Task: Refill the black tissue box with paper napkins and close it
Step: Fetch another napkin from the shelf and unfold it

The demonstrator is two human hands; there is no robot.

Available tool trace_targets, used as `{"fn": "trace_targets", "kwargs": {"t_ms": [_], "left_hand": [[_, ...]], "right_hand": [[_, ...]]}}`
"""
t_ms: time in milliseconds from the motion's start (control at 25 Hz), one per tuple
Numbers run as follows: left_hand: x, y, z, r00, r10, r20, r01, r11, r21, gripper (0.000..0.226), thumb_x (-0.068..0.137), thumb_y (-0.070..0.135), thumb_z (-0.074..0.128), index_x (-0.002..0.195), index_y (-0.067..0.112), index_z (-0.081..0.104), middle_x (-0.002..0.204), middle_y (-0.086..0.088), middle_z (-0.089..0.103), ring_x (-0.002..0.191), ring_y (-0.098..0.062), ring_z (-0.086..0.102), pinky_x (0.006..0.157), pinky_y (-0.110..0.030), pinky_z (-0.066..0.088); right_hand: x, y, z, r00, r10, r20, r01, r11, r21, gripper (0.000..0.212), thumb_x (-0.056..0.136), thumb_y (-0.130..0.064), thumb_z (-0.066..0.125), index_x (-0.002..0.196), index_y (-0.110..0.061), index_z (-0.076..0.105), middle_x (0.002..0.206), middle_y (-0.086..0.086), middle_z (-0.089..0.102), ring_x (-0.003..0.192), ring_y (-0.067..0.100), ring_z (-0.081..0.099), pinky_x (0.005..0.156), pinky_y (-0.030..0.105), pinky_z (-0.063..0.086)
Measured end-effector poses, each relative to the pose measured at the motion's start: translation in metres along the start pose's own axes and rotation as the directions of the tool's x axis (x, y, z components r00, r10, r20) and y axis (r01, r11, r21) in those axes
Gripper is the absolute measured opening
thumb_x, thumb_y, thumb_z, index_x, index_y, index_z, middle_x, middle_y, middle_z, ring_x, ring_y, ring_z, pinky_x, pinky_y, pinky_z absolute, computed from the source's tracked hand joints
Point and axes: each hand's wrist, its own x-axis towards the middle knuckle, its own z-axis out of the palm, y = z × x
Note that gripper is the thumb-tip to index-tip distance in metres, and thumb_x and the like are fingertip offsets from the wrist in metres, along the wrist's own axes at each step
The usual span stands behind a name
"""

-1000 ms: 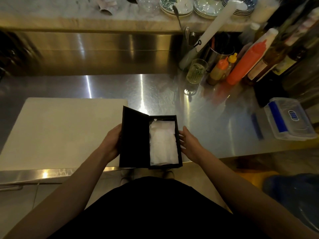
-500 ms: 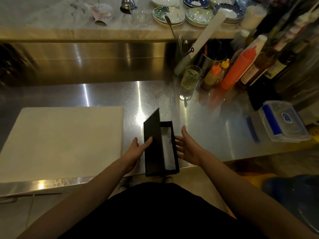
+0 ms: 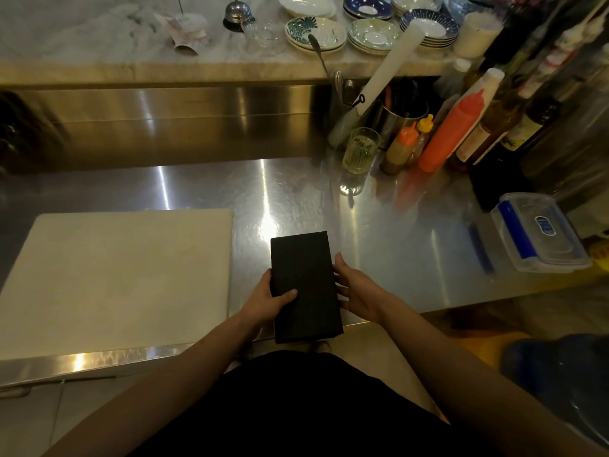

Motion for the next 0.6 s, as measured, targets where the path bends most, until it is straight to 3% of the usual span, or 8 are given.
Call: {"fn": "trace_targets", "kwargs": {"t_ms": [80, 200, 400, 480, 600], "left_hand": [[0.0007, -0.0007, -0.0003, 1.000, 0.002, -0.007, -0.002, 1.000, 0.004, 0.066, 0.085, 0.015, 0.070, 0.141, 0.015, 0.036, 0.133, -0.007, 0.054, 0.119, -0.022, 0.055, 0.103, -0.041, 0.045], [0.0007, -0.0015, -0.0003, 1.000, 0.006, -0.020, -0.006, 1.000, 0.005, 0.064, 0.086, 0.017, 0.070, 0.141, 0.016, 0.038, 0.134, -0.008, 0.054, 0.119, -0.023, 0.055, 0.104, -0.043, 0.045], [-0.0018, 0.0018, 0.0017, 1.000, 0.000, -0.029, 0.000, 1.000, 0.001, 0.060, 0.088, 0.016, 0.067, 0.140, 0.016, 0.039, 0.133, -0.006, 0.054, 0.120, -0.023, 0.053, 0.103, -0.041, 0.045], [-0.0023, 0.0025, 0.0011, 1.000, -0.007, -0.027, 0.007, 1.000, -0.002, 0.059, 0.088, 0.017, 0.067, 0.140, 0.017, 0.039, 0.132, -0.006, 0.053, 0.121, -0.024, 0.053, 0.105, -0.043, 0.044], [-0.0027, 0.0026, 0.0006, 0.999, -0.014, -0.030, 0.014, 1.000, -0.016, 0.057, 0.089, 0.018, 0.066, 0.140, 0.017, 0.041, 0.133, -0.007, 0.055, 0.122, -0.025, 0.053, 0.106, -0.044, 0.044]], "right_hand": [[-0.0026, -0.0005, 0.0024, 1.000, -0.005, -0.011, 0.005, 1.000, -0.012, 0.032, 0.095, -0.055, 0.040, 0.106, -0.029, 0.053, 0.109, -0.006, 0.054, 0.110, 0.018, 0.048, 0.095, 0.036, 0.041], [-0.0048, 0.0011, 0.0028, 1.000, -0.028, -0.006, 0.028, 1.000, -0.007, 0.024, 0.097, -0.050, 0.042, 0.101, -0.030, 0.055, 0.107, -0.008, 0.056, 0.105, 0.015, 0.051, 0.095, 0.036, 0.042], [-0.0069, 0.0040, 0.0049, 0.993, -0.121, 0.000, 0.121, 0.992, -0.033, 0.020, 0.102, -0.033, 0.040, 0.117, -0.034, 0.054, 0.110, -0.011, 0.056, 0.107, 0.014, 0.053, 0.084, 0.030, 0.046], [-0.0062, 0.0053, 0.0050, 0.989, -0.151, 0.005, 0.151, 0.987, -0.051, 0.031, 0.103, -0.032, 0.039, 0.132, -0.038, 0.046, 0.112, -0.013, 0.053, 0.111, 0.015, 0.050, 0.088, 0.033, 0.045], [-0.0055, 0.0076, 0.0043, 0.982, -0.191, 0.003, 0.190, 0.978, -0.082, 0.030, 0.102, -0.034, 0.040, 0.130, -0.045, 0.045, 0.115, -0.015, 0.054, 0.111, 0.015, 0.050, 0.092, 0.037, 0.044]]}}
